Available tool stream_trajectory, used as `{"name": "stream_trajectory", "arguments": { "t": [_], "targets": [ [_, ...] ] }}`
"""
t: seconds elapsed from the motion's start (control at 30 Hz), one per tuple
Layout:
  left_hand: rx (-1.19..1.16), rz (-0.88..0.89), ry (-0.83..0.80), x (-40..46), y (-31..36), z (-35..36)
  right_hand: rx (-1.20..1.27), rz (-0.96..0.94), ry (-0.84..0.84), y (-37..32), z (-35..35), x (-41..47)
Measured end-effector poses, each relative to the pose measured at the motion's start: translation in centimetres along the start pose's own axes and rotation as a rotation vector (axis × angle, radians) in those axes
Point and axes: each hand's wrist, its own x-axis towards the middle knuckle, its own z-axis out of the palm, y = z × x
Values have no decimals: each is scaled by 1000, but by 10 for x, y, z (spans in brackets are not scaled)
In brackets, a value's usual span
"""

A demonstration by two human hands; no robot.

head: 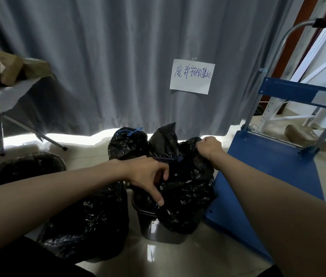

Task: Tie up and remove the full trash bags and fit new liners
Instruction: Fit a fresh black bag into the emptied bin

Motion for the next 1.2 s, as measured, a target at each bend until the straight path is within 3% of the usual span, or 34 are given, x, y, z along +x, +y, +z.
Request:
{"name": "stream_trajectory", "arguments": {
  "t": [0.13,0.27,0.37,0.5,0.63,0.73,0.93,1.03,1.1,1.2],
  "targets": [
    [381,-8,119,14,14,23,134,-13,89,-13,-10,-5],
    [417,-109,178,35,30,48,516,44,69,-18,-13,-13],
    [456,-87,208,48,44,50,873,153,-13,-12,-16,-20],
    [718,21,254,53,46,41,1013,174,-95,1,-22,-24],
    [948,-16,188,56,23,27,942,163,-172,22,-35,-23],
    [976,-115,167,52,7,16,651,153,-279,32,-38,-27],
    [704,-265,266,45,-1,3,195,195,-535,29,-31,-35],
    [405,-257,219,43,4,-4,52,234,-649,21,-26,-43],
    [183,-230,115,41,8,-7,23,235,-637,17,-23,-48],
    [68,-168,-15,33,17,-1,25,180,-492,16,-22,-49]
  ]
}}
